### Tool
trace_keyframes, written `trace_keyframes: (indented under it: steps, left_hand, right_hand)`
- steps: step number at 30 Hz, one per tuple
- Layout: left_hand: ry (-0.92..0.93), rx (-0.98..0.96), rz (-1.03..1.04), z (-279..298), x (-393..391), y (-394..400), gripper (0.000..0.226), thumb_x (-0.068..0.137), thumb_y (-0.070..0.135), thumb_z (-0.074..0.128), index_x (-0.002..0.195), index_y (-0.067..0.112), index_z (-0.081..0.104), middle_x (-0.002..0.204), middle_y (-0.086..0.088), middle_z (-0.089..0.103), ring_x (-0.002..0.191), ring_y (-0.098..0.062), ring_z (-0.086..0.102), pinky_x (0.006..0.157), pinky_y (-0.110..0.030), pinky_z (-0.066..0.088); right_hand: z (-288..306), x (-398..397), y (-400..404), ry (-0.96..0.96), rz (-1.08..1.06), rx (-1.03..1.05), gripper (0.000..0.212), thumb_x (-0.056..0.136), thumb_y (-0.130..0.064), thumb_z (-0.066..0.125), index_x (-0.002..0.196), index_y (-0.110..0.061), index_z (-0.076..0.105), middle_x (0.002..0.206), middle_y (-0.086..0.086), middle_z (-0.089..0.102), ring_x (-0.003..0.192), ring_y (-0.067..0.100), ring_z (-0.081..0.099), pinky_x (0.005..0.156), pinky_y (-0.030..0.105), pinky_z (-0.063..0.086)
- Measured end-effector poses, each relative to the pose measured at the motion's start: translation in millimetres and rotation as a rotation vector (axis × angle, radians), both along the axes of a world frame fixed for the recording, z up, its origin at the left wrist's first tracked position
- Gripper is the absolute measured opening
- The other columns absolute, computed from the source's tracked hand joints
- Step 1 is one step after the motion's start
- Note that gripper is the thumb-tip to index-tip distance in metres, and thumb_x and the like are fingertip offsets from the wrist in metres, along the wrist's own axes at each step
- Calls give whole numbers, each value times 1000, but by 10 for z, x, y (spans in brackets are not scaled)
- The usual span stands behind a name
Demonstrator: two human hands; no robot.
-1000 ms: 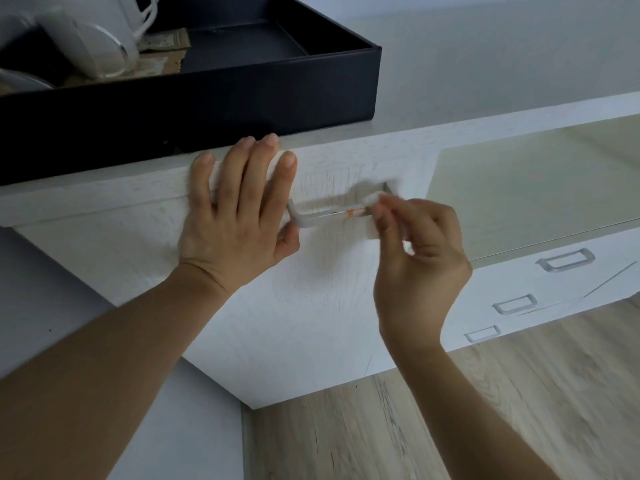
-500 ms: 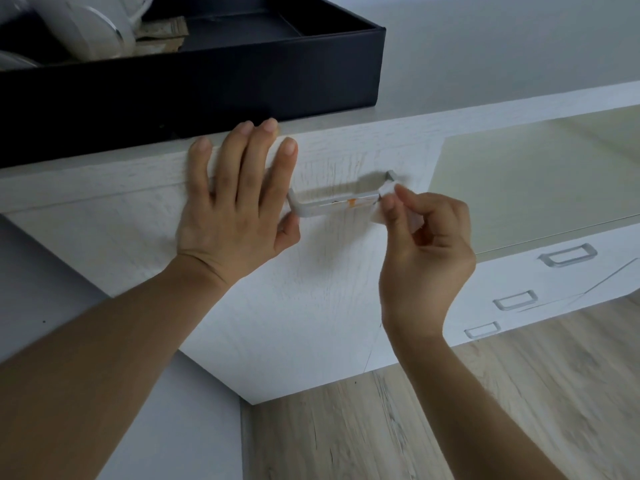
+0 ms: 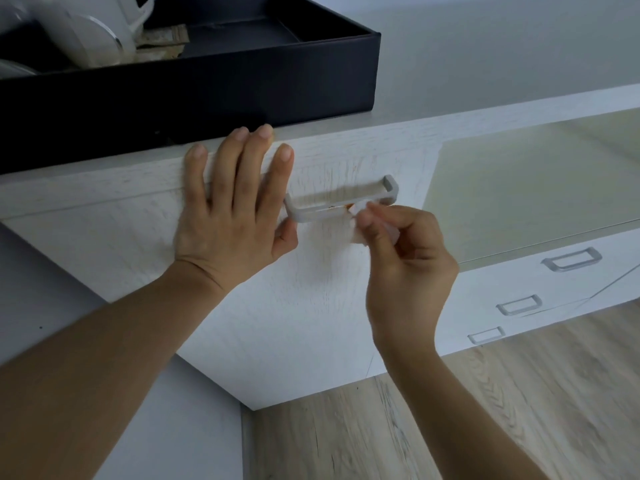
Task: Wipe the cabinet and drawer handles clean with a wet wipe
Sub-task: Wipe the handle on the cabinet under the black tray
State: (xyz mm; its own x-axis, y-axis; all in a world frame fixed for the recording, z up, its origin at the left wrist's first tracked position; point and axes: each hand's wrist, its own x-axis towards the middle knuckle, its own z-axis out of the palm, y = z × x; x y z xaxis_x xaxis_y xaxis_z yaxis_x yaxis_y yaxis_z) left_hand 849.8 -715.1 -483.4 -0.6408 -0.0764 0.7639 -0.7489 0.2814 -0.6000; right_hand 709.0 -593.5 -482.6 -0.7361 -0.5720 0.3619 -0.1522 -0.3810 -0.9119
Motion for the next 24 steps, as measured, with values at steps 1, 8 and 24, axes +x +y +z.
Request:
trace_keyframes:
  steps: [1, 8, 24]
  left_hand:
    - [0, 1, 4, 2, 0, -2, 68, 95, 46, 37, 140, -1, 16, 138, -25, 26, 126, -39, 30, 106, -52, 19]
    - [6, -3, 17, 0, -10, 7, 69, 94, 46, 38, 141, -1, 17, 138, -24, 26, 127, -38, 30, 108, -52, 16]
    - [13, -18, 28, 3, -13, 9, 69, 94, 46, 38, 141, 0, 17, 139, -24, 25, 128, -38, 29, 110, -50, 9]
  right_hand:
    - [18, -4, 9, -64, 7, 12, 16, 84, -13, 70, 79, -28, 67, 87, 3, 69, 86, 16, 67, 79, 28, 54]
    - [167, -97, -4, -266, 12, 4, 4, 86, -12, 68, 84, -11, 71, 73, 7, 67, 68, 14, 64, 80, 37, 58]
    - [25, -77, -73, -10, -173, -21, 7, 85, -9, 69, 89, -11, 73, 90, 16, 60, 76, 9, 61, 75, 17, 49]
